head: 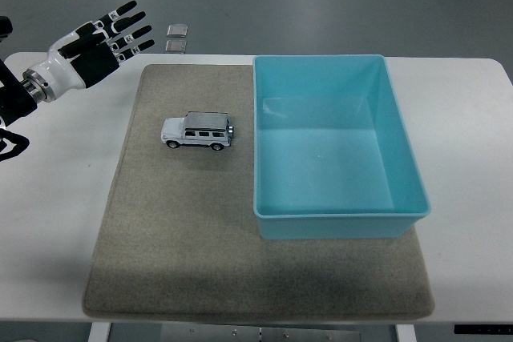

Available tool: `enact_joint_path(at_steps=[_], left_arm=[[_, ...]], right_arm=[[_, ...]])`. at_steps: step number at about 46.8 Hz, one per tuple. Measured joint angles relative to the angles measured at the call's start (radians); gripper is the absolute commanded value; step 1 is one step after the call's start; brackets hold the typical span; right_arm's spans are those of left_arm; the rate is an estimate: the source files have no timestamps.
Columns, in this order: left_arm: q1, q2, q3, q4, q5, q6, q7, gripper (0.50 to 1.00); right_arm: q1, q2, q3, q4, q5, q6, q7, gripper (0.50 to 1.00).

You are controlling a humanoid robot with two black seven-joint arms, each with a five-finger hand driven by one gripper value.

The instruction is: Left hand put the white car in the blue box

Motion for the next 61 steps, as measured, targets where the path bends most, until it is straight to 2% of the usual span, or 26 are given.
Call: enact_joint_path(at_steps=[5,15,23,33,41,53,61], left_arm=[[-0.003,0.008,0.005,-0.001,0.111,-0.012,-0.047,1.0],[-0.03,0.016,0.006,-0.012,0.473,-0.02,-0.187,0.999],[-0.044,0.046,0.007,-0.017,0.681,-0.016,-0.242,0.999],[-0.052,0.117,0.007,-0.1,0.915,-0.002,-0.309,0.999],[-0.052,0.149,0.019,-0.165,1.005,0.058,-0.323,0.999],[-0.053,0.146,0.155,-0.268,1.161,0.236,-0.322,0.999],[-0.082,0.136,0.208,-0.269,1.176,0.258,-0.315,0.996]], right_arm=[[0.0,0.0,0.0,0.0,0.0,0.0,0.0,0.936],[-0.001,0.0,0.0,0.0,0.0,0.0,0.0,0.936],[0.0,0.0,0.0,0.0,0.0,0.0,0.0,0.936],[0.0,0.0,0.0,0.0,0.0,0.0,0.0,0.936],[0.0,0.0,0.0,0.0,0.0,0.0,0.0,0.936],[0.0,0.0,0.0,0.0,0.0,0.0,0.0,0.936],[0.0,0.0,0.0,0.0,0.0,0.0,0.0,0.936]])
